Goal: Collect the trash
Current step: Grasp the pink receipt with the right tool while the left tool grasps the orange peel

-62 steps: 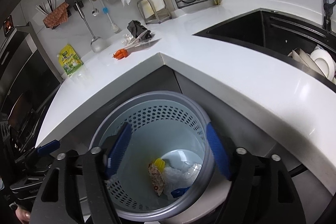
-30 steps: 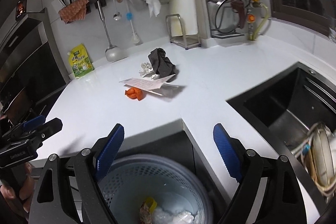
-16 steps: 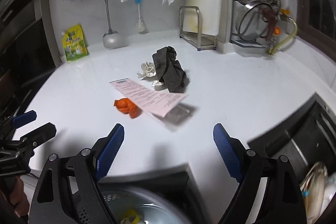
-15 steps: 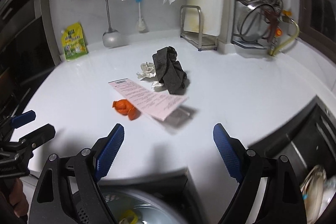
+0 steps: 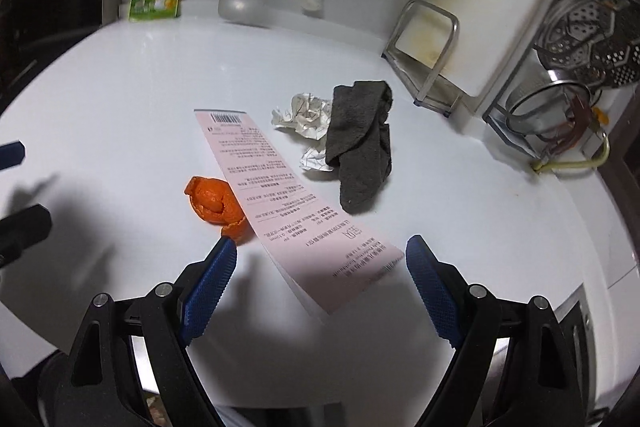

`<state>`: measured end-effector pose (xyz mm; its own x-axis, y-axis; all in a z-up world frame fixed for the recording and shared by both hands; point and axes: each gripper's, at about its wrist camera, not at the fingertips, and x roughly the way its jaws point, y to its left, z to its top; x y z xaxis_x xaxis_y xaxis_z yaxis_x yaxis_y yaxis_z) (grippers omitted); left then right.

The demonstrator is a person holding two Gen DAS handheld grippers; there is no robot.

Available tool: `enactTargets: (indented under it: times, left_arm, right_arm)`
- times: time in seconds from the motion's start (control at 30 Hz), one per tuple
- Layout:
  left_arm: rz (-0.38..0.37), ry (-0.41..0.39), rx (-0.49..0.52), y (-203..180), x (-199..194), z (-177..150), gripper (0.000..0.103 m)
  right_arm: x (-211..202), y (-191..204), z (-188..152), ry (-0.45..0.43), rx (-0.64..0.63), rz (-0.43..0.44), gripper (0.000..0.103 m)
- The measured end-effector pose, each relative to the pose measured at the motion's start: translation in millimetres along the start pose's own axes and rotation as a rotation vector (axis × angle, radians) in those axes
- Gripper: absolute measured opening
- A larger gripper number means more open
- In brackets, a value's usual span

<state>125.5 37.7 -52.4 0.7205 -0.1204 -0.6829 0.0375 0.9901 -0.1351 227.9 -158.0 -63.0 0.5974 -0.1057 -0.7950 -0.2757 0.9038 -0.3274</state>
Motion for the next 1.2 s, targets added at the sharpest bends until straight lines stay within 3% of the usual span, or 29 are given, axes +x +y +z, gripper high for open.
enactTargets:
  times: [0.2,0.3,0.37,0.43,0.53,0.77,0.97,1.2]
  left_arm:
    - [0.001,-0.004,-0.009,6,0,1,0.097]
    - [-0.001,-0.007,-0.008,6,0,2,0.097]
    - [-0.002,-0.009,-0.009,6,-1,3,0.097]
    - [-0.005,-0.012,-0.012,6,-2,4,0.097]
    - [-0.01,-0.012,-0.012,4,-1,5,0.097]
    - [-0.034,-0.009,0.018,-13,3,9,0.097]
    - [-0.068,-0.001,0.046,-36,13,17,0.097]
    - [-0.072,0.004,0.08,-62,31,31,0.097]
  right_arm:
    - [15,14,4,0.018,-0.088,-0.081,0.079]
    - [23,13,7,0.044,-0.096,-0.097,0.055]
    - [26,11,8,0.058,-0.086,-0.083,0.044]
    - [28,9,8,0.065,-0.07,-0.055,0.024]
    - [23,6,4,0.033,-0.031,-0.022,0.014]
    - [-1,-7,-5,-0.094,0.099,0.1,0.012]
    - [-23,-36,-10,-0.195,0.277,0.267,0.012]
    - [-34,-79,-30,-0.247,0.466,0.256,0.012]
